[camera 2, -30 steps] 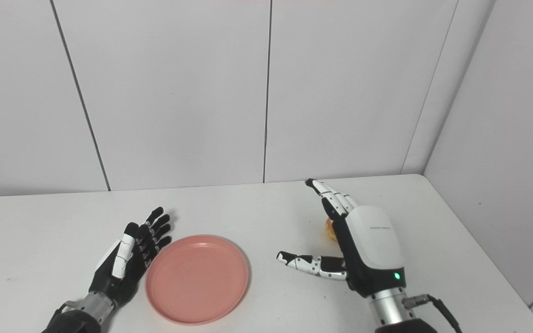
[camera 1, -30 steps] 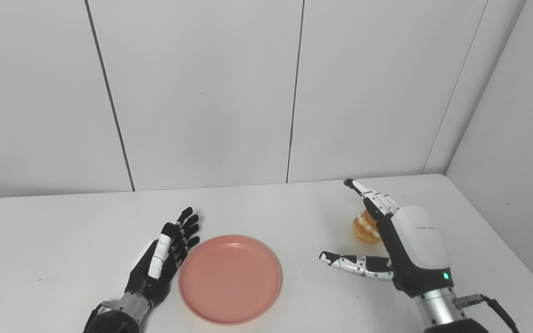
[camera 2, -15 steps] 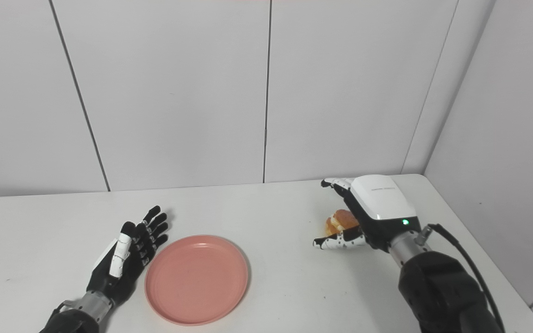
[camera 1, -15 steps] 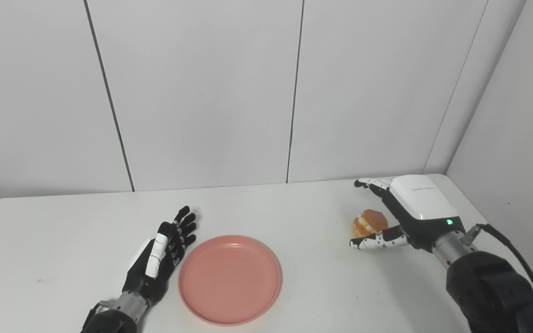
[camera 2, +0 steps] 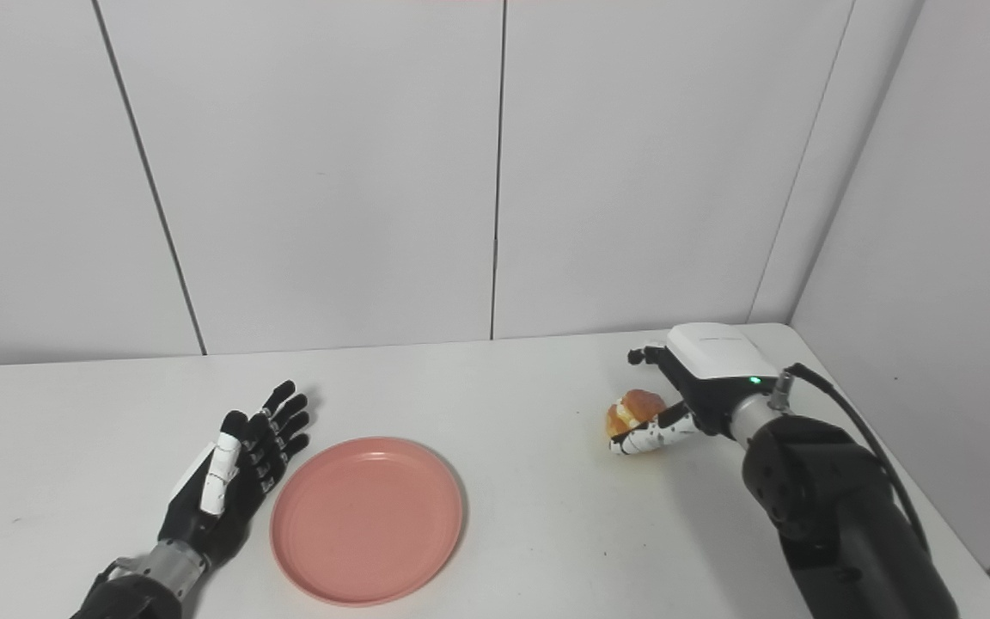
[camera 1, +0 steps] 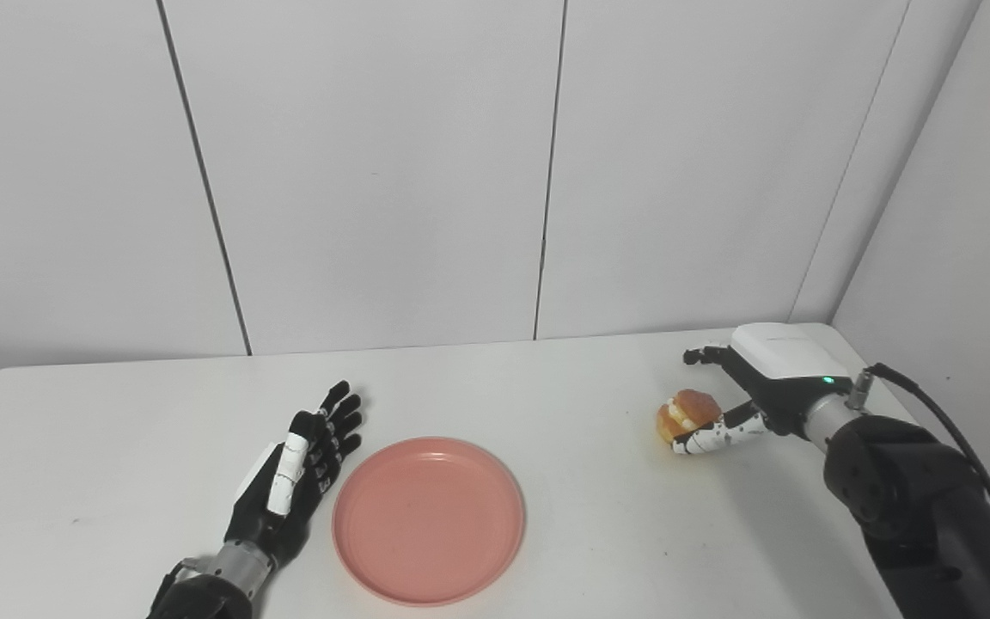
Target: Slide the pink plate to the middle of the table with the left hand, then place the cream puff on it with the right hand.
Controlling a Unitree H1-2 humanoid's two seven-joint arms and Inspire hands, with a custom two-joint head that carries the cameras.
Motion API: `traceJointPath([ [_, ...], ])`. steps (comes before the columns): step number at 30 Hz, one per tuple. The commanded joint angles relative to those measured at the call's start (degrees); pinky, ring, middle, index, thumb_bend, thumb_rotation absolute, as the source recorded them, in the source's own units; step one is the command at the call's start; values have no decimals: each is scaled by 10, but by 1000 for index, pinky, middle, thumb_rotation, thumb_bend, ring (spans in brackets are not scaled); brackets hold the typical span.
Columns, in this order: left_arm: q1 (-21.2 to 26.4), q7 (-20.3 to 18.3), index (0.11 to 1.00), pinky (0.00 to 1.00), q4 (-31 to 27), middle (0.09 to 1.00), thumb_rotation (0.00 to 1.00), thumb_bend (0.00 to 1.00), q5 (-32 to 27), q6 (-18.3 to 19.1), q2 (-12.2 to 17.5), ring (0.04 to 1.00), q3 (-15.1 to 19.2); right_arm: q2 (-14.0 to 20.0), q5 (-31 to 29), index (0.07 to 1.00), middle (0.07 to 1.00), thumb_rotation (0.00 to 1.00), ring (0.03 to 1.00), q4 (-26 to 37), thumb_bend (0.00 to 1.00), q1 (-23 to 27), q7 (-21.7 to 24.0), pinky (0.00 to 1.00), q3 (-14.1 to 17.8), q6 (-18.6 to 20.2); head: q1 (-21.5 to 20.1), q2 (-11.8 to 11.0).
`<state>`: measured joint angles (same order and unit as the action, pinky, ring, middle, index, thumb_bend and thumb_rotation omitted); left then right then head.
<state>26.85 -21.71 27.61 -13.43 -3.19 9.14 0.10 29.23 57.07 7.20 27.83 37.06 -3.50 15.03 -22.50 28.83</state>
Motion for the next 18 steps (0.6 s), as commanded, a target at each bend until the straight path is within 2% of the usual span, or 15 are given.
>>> traceJointPath([
  [1, -22, 5, 1000, 999, 29, 994, 956, 902, 10, 27, 6, 1000, -2, 10, -17, 781, 827, 539, 817, -10, 1000, 28, -54, 718, 10, -7, 0, 0],
  [4, -22, 5, 1000, 1000, 31, 996, 957, 893, 10, 26, 5, 1000, -2, 5, -38, 755, 803, 514, 787, -40, 1000, 29, -107, 672, 8, -21, 1, 1],
  [6, -22, 5, 1000, 998, 34, 999, 957, 894, 10, 24, 5, 1000, -2, 7, -44, 770, 817, 530, 793, -57, 1000, 33, -124, 674, 0, -20, 2, 1],
  [18, -28, 9, 1000, 990, 22, 1000, 954, 916, 12, 30, 3, 1000, -3, 15, -89, 818, 831, 499, 796, -130, 1000, 56, -175, 638, -32, -18, 8, -1],
])
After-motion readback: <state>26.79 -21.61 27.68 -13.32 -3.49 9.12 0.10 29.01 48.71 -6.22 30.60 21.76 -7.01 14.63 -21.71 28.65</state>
